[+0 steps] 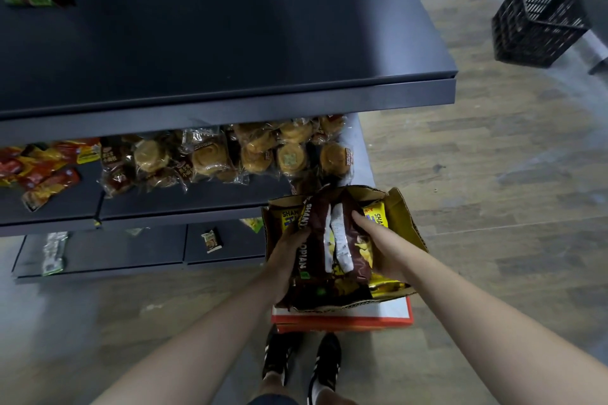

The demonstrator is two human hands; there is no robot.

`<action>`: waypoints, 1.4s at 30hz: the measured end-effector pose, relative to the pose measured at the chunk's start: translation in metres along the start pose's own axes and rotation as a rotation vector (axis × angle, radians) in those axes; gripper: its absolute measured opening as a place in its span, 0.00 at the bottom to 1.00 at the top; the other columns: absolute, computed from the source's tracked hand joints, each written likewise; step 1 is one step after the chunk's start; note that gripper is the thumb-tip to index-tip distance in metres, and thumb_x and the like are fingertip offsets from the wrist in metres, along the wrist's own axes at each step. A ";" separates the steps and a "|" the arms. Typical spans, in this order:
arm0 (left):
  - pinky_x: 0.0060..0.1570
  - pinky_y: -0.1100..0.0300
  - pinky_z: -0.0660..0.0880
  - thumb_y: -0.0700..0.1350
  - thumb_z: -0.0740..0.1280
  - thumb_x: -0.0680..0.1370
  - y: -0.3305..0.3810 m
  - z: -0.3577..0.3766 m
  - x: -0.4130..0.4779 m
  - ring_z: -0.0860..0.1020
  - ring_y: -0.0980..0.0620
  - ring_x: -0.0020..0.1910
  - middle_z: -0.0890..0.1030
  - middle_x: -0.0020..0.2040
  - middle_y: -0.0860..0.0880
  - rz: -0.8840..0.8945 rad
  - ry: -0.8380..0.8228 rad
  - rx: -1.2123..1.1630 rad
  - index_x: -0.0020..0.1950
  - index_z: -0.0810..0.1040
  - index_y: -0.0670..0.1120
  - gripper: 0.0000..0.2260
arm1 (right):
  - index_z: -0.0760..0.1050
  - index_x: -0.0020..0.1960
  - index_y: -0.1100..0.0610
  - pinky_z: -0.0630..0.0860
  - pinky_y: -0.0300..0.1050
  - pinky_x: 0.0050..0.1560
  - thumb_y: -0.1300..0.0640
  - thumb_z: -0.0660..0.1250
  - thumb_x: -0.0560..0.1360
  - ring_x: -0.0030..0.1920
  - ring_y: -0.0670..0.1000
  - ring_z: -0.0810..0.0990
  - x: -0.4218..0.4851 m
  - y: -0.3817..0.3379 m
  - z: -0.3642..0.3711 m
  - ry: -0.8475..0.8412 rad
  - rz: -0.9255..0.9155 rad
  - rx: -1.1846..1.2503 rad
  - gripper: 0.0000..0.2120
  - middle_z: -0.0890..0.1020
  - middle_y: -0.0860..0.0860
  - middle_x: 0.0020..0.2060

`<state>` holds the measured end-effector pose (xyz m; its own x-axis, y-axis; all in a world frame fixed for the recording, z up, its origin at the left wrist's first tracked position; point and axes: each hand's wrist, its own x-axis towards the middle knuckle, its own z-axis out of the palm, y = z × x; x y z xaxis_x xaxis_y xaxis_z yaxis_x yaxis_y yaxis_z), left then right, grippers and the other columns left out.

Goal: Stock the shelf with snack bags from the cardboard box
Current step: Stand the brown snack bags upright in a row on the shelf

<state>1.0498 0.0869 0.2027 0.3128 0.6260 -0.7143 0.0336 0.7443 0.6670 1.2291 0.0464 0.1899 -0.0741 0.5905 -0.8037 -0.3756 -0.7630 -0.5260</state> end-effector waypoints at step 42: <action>0.51 0.83 0.66 0.46 0.73 0.71 0.185 -0.054 -0.168 0.63 0.83 0.56 0.57 0.63 0.71 0.834 -0.121 0.621 0.76 0.36 0.55 0.50 | 0.70 0.68 0.50 0.77 0.54 0.61 0.33 0.71 0.62 0.53 0.54 0.83 -0.140 -0.165 0.199 -0.126 -0.706 -0.241 0.40 0.83 0.52 0.55</action>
<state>0.9521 0.1319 0.4345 0.5527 0.8329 0.0259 0.2339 -0.1849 0.9545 1.1173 0.1418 0.4449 -0.0016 0.9748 -0.2231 -0.1616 -0.2204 -0.9619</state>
